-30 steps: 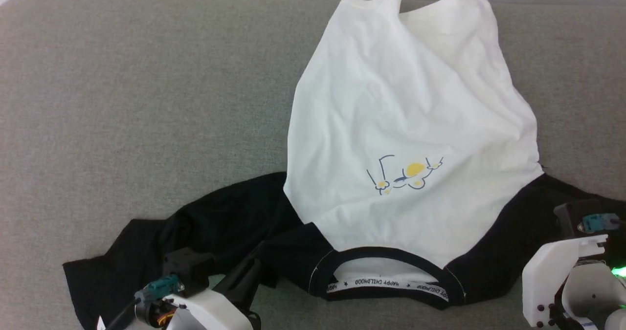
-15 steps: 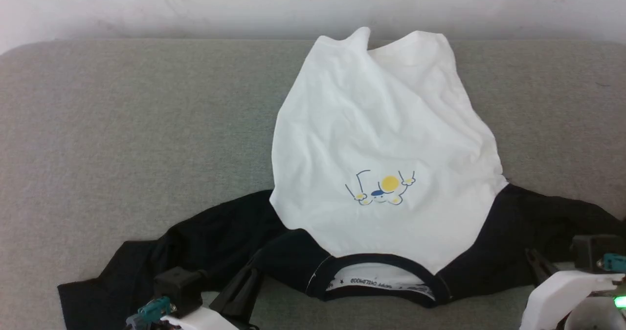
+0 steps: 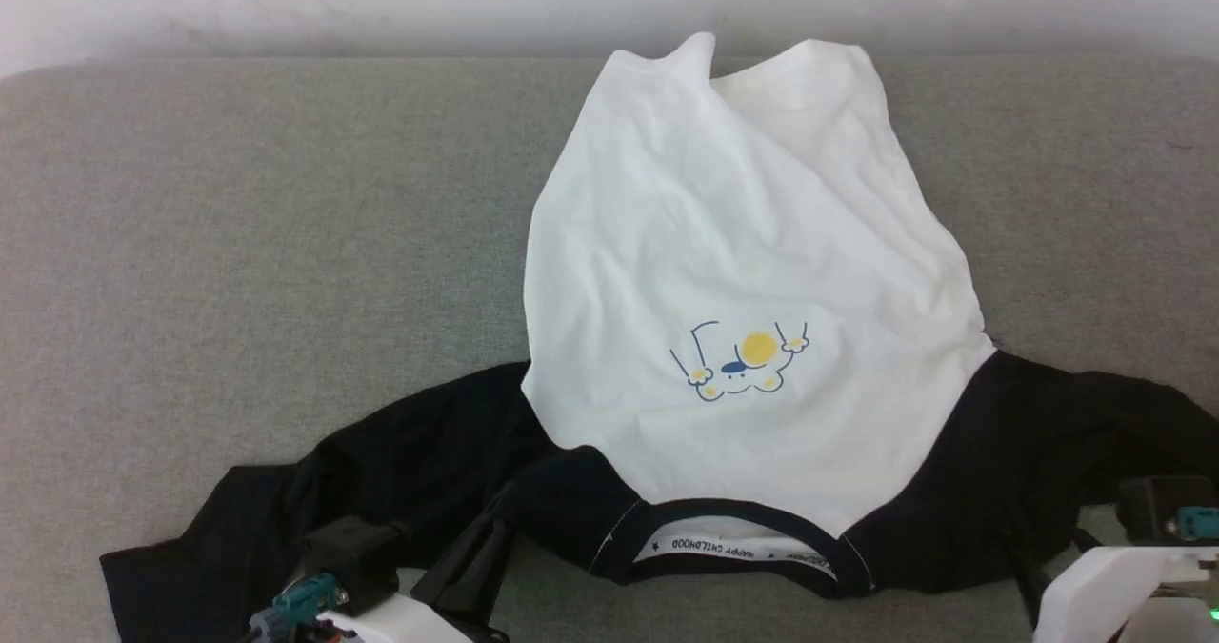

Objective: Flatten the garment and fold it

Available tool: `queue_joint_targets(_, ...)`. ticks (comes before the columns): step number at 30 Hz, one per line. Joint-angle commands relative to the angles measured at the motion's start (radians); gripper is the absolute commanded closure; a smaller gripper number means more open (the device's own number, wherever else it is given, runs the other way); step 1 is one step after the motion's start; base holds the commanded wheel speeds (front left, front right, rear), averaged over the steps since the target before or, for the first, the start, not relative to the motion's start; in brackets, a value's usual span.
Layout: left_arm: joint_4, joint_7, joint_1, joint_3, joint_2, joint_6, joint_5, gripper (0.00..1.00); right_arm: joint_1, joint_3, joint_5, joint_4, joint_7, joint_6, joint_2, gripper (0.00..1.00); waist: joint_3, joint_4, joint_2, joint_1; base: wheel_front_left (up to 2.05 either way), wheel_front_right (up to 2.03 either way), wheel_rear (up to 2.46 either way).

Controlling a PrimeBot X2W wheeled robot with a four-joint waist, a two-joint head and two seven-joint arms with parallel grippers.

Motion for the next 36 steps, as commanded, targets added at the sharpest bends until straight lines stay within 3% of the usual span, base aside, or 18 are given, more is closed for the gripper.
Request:
queue_joint_targets(1,-0.004,-0.008,-0.013,-0.002,-0.003,0.005,0.003,1.00,0.008,-0.009,0.000,-0.018,0.014,-0.001,0.002,0.00,0.013,0.007,0.0000,0.0000,0.00,0.00,0.00)
queue_joint_targets(10,0.005,-0.019,-0.027,-0.001,-0.002,0.007,0.000,1.00,0.012,-0.061,0.024,-0.046,0.086,-0.001,0.002,0.00,0.057,0.023,0.0000,0.0000,0.00,0.00,0.00)
queue_joint_targets(19,0.012,-0.010,-0.063,-0.021,-0.001,-0.003,0.000,1.00,-0.047,0.023,-0.032,-0.021,0.102,-0.001,0.002,0.00,0.099,0.053,0.0000,0.0000,0.00,0.00,0.00)
queue_joint_targets(20,0.014,-0.009,-0.066,-0.023,-0.001,-0.004,0.000,1.00,-0.052,0.026,-0.032,-0.018,0.110,-0.001,0.002,0.86,0.100,0.058,0.0000,0.0000,0.00,0.00,0.00)
queue_joint_targets(21,0.016,-0.009,-0.068,-0.023,0.000,-0.005,-0.001,1.00,-0.057,0.026,-0.029,-0.018,0.114,-0.001,0.002,1.00,0.100,0.060,0.0000,0.0000,0.00,0.00,0.00)
queue_joint_targets(27,0.013,-0.040,-0.075,-0.015,-0.003,-0.003,-0.002,1.00,-0.074,-0.010,0.006,-0.056,0.045,-0.001,0.002,1.00,0.063,0.057,0.0000,0.0000,0.00,0.00,0.00)
queue_joint_targets(36,-0.034,-0.155,-0.111,0.024,-0.022,0.015,0.021,1.00,-0.113,-0.012,0.106,-0.119,-0.147,-0.001,0.002,1.00,-0.081,-0.012,0.0000,0.0000,0.00,0.00,0.00)
